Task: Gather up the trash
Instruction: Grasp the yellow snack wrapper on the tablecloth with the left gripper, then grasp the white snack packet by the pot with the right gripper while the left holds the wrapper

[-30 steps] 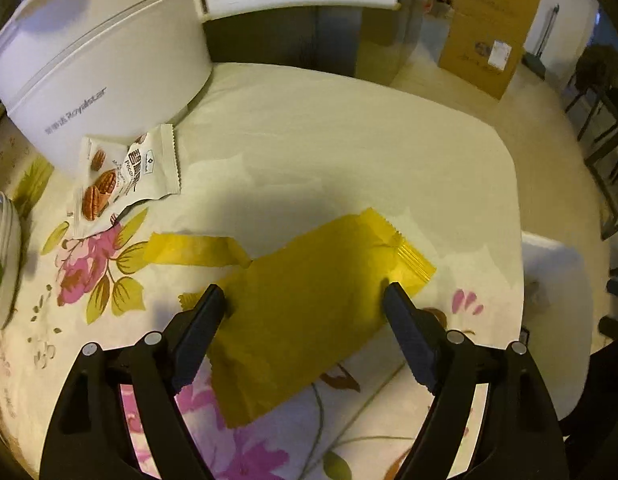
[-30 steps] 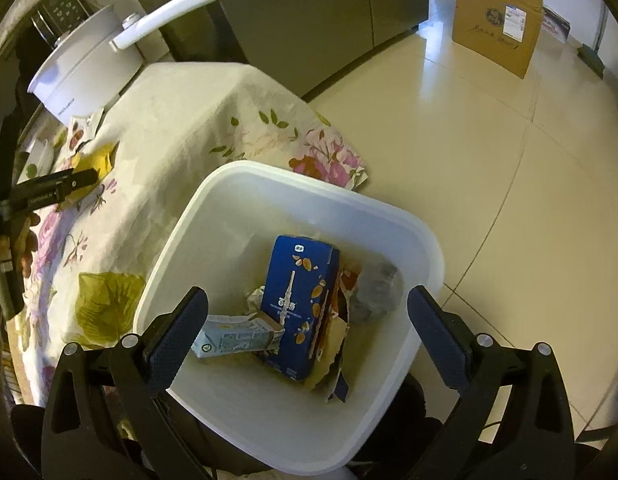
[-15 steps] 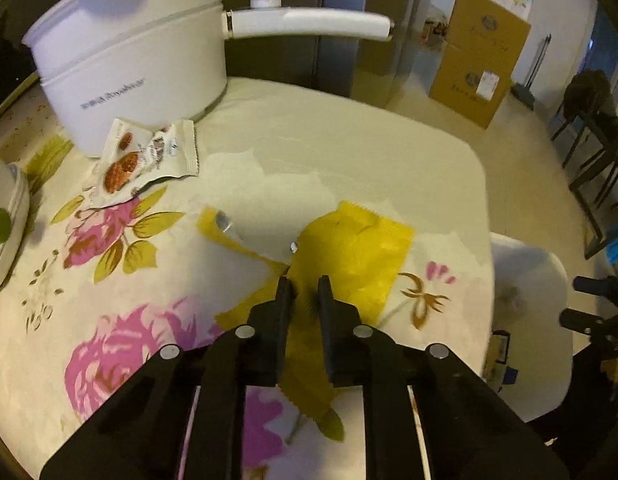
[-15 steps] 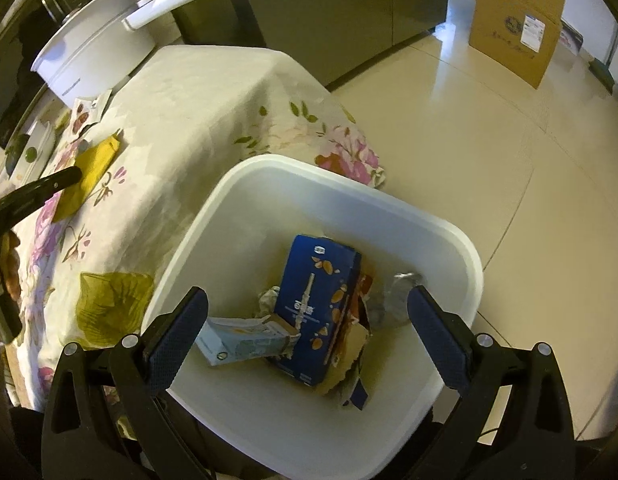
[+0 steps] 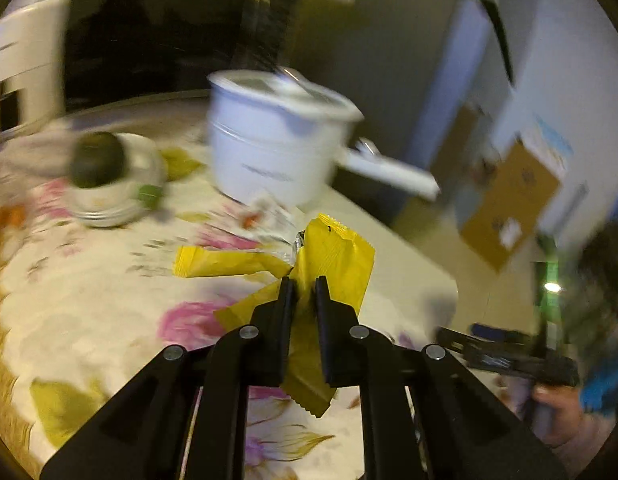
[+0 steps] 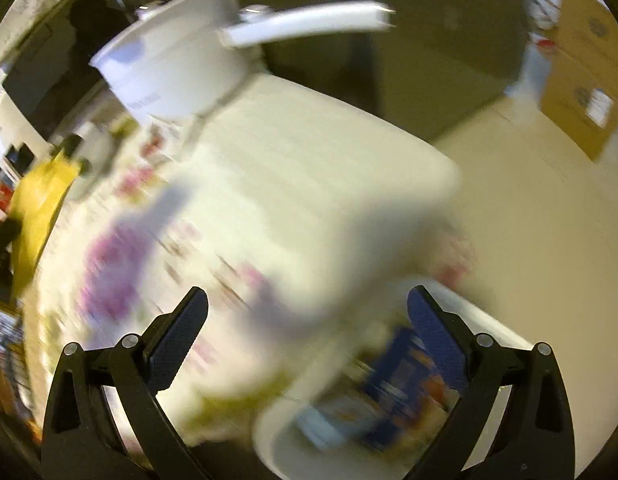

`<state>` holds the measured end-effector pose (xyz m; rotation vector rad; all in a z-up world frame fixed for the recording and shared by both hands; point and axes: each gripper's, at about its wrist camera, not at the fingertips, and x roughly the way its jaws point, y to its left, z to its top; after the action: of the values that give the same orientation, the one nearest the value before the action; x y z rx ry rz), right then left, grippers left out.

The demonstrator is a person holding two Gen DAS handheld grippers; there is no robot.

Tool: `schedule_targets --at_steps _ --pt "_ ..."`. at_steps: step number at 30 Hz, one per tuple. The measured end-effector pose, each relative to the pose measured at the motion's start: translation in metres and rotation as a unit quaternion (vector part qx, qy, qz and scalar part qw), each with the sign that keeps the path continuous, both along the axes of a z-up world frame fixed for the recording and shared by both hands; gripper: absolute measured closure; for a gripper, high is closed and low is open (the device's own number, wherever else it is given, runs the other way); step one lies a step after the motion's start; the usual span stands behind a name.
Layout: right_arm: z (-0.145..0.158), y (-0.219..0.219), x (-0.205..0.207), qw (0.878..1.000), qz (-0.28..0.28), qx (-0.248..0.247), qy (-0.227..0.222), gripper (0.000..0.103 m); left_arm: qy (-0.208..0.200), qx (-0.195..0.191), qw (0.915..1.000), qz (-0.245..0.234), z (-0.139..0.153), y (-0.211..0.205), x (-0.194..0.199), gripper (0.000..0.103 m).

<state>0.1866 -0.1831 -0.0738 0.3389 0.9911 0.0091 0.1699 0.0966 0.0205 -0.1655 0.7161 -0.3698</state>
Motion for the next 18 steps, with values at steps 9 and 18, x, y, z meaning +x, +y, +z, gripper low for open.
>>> schedule_targets --at_steps 9,18 --pt "-0.015 0.065 0.123 0.997 0.019 0.076 -0.018 0.007 -0.032 -0.030 0.9962 0.075 0.012 0.056 -0.001 0.091" --pt "-0.035 0.089 0.176 0.998 0.017 0.043 -0.046 0.006 -0.021 -0.044 0.9955 0.081 0.007 0.069 0.008 0.091"
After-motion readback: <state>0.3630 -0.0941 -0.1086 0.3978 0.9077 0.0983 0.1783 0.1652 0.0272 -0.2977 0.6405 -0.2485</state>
